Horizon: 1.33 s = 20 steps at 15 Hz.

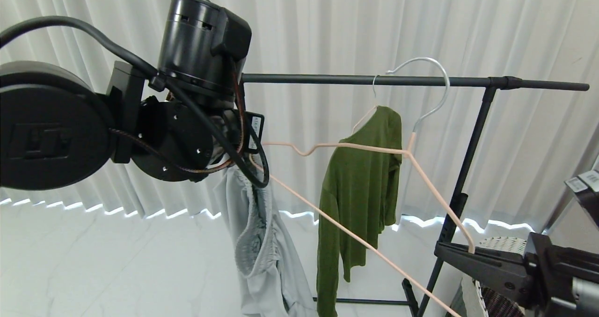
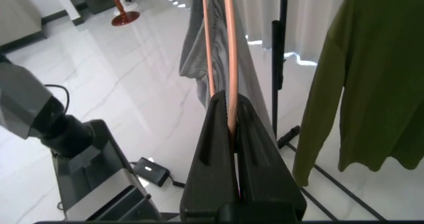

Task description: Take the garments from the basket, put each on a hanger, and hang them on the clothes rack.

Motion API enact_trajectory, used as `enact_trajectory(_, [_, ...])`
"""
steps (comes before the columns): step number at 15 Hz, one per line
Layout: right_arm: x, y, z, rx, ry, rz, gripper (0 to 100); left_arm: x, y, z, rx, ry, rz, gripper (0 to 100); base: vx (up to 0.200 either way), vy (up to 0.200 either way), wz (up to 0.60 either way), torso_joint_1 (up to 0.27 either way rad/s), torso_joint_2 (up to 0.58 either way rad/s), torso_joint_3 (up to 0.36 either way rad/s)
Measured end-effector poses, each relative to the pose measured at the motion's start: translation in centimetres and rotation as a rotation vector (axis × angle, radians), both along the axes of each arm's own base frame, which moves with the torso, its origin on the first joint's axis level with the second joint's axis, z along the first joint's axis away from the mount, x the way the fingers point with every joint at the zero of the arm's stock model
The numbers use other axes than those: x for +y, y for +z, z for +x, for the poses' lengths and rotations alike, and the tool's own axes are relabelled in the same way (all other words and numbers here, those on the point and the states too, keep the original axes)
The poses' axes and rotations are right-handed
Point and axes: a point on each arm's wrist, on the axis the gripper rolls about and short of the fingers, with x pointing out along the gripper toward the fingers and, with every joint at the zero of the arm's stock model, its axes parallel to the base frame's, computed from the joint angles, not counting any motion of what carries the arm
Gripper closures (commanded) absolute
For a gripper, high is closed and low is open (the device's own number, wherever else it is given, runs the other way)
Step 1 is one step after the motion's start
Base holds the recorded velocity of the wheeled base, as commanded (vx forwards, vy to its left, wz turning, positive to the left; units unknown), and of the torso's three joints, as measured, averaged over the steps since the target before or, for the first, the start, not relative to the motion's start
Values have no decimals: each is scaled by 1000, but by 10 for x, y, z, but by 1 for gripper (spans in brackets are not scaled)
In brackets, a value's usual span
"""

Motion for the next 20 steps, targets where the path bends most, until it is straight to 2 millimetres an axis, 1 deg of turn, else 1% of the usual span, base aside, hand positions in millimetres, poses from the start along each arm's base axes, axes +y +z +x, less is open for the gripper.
enact_trajectory(5, [20, -8, 16, -1, 1, -3, 100, -3, 0, -2, 0, -11, 0, 100, 0, 0, 0, 0, 0, 0])
enact_trajectory(9, [44, -16, 33, -4, 12, 2, 100, -11, 2, -11, -5, -49, -6, 100, 0, 0, 0, 0, 0, 0])
enact_trajectory(12, [64, -24, 44, 2, 25, -2, 100, -16, 8, -17, -21, -75, -21, 100, 0, 0, 0, 0, 0, 0])
enact_trajectory(14, [75, -28, 51, 2, 31, 0, 100, -21, 12, -23, -31, -99, -30, 100, 0, 0, 0, 0, 0, 0])
enact_trajectory(18, [94, -36, 58, 15, 22, -14, 100, -30, 18, -37, -43, -155, -50, 100, 0, 0, 0, 0, 0, 0])
enact_trajectory(20, [103, -35, 62, 6, -6, 8, 100, -35, 20, -46, -49, -186, -73, 100, 0, 0, 0, 0, 0, 0])
